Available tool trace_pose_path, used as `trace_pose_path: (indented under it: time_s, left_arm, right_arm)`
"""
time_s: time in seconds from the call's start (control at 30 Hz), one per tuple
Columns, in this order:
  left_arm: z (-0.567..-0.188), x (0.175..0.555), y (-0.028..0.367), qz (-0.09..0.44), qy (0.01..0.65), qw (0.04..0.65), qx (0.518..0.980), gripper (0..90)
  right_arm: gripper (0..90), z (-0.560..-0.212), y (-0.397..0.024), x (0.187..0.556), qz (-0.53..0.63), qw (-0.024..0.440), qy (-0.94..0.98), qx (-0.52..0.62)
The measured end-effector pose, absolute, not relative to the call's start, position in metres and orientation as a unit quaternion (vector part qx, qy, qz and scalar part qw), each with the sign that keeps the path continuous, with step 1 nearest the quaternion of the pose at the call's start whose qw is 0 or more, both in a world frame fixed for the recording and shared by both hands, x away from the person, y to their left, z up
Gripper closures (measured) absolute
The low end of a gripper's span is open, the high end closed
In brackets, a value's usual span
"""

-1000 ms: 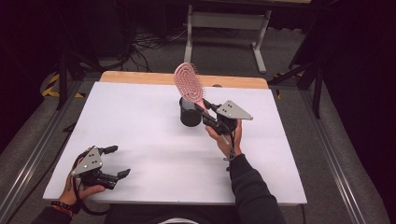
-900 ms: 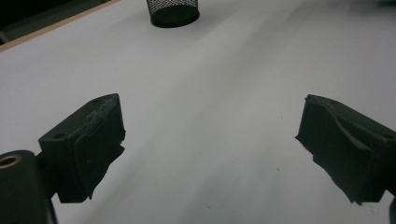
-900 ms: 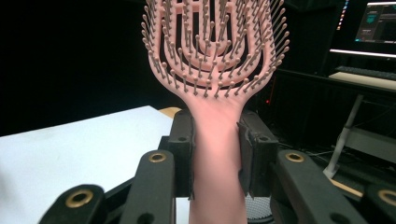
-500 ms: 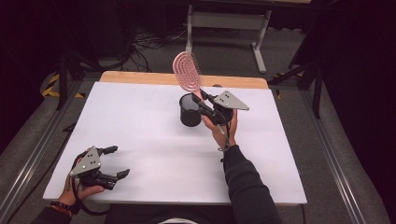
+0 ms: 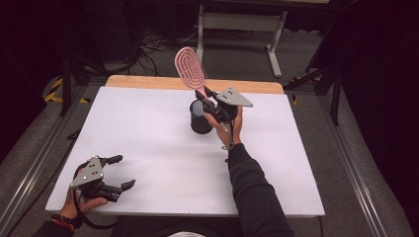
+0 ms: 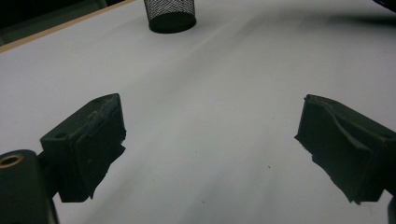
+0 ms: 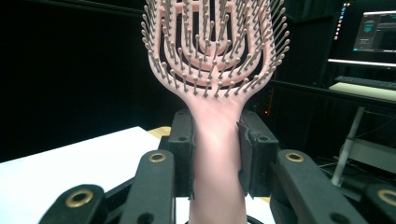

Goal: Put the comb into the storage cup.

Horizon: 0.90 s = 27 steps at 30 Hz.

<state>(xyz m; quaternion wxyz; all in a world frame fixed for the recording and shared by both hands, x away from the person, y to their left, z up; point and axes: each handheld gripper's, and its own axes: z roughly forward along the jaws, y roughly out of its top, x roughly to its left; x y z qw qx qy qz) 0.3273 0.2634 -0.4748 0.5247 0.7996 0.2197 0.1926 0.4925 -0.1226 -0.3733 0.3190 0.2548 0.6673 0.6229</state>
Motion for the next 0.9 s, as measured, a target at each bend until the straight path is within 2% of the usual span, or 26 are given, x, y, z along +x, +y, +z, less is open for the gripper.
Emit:
trace_pose_path:
  time_s: [0.23, 0.5, 0.9]
  left_arm:
    - [-0.476, 0.328, 0.263, 0.191, 0.22, 0.524, 0.801, 8.5]
    - [-0.476, 0.326, 0.267, 0.19, 0.224, 0.526, 0.798, 8.5]
    - [-0.476, 0.324, 0.269, 0.19, 0.226, 0.526, 0.797, 8.7]
  right_arm:
    - [69.3, -0.384, -0.118, 0.507, 0.616, 0.324, 0.669, 0.262]
    - [69.4, -0.38, -0.122, 0.521, 0.634, 0.317, 0.644, 0.286]
    - [69.3, -0.4, -0.117, 0.531, 0.623, 0.309, 0.652, 0.303]
